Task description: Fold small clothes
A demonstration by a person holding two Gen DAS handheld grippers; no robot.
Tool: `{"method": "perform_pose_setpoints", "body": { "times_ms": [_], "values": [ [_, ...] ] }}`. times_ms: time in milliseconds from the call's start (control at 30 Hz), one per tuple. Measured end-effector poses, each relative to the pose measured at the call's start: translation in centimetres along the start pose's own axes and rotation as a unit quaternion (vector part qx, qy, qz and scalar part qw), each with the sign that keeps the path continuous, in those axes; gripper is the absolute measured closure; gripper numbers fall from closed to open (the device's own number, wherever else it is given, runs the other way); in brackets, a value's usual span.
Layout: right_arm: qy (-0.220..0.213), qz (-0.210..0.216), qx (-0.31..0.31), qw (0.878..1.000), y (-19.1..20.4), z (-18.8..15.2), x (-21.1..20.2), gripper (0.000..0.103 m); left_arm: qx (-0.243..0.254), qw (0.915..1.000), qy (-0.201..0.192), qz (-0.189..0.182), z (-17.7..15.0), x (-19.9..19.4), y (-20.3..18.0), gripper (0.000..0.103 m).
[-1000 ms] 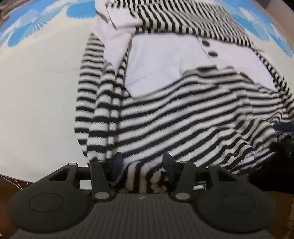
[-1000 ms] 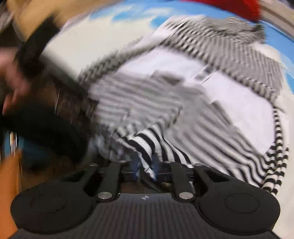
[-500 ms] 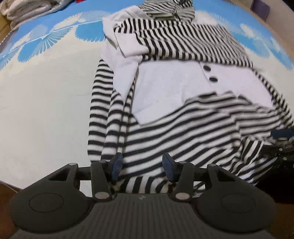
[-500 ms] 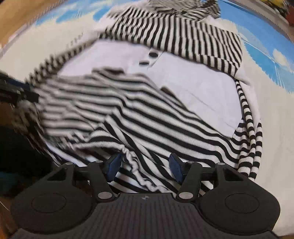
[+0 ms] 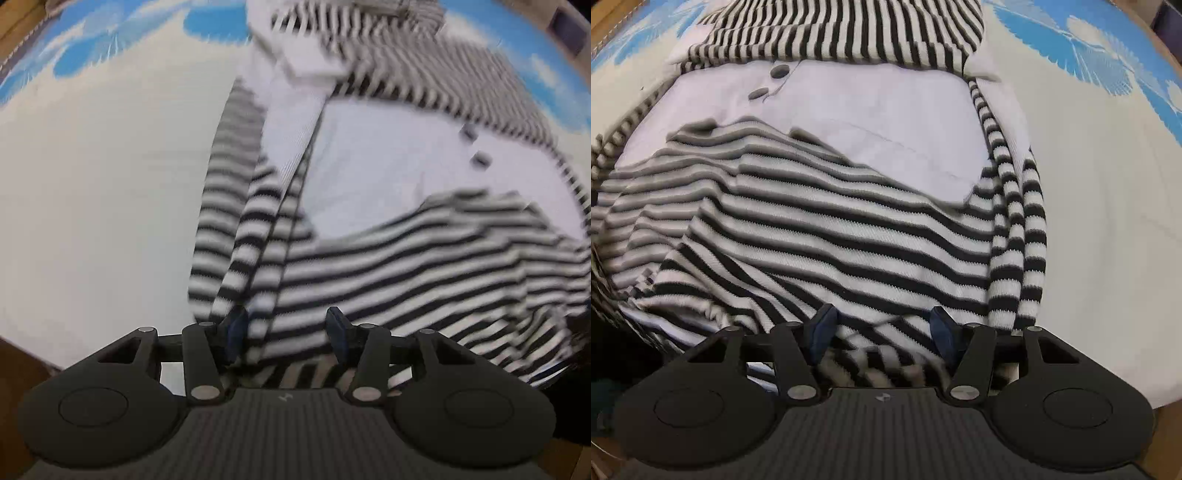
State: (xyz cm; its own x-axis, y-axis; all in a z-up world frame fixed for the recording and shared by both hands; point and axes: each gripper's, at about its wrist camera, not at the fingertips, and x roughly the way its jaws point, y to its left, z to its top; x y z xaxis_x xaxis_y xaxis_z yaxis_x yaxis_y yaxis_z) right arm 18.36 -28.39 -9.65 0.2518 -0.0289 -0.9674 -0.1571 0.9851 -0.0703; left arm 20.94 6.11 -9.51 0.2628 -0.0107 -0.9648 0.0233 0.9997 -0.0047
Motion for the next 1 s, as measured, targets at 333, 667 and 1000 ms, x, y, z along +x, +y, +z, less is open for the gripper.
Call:
{"method": "perform_pose_setpoints", "body": {
  "times_ms": [333, 667, 1000],
  "values": [
    [-0.137, -0.005, 0.048, 0.989, -0.7, 3.1, -5.8, 0.046, -0.026, 0.9875, -0.154, 0.018, 1.7, -7.4, -0.9, 0.025],
    [-0.327, -0.056, 0.134, 0.934, -2.8, 9.5, -12.9, 0.047, -0.09, 0.9566, -0.273, 0.049, 5.7, -12.8, -3.1, 0.018],
    [-0.363, -0.014, 0.116, 0.924, -2.1, 19.3, -12.2, 0.046, -0.164, 0.9489, -0.269, 0.021, 10.0, -13.4, -4.7, 0.018]
  ]
}}
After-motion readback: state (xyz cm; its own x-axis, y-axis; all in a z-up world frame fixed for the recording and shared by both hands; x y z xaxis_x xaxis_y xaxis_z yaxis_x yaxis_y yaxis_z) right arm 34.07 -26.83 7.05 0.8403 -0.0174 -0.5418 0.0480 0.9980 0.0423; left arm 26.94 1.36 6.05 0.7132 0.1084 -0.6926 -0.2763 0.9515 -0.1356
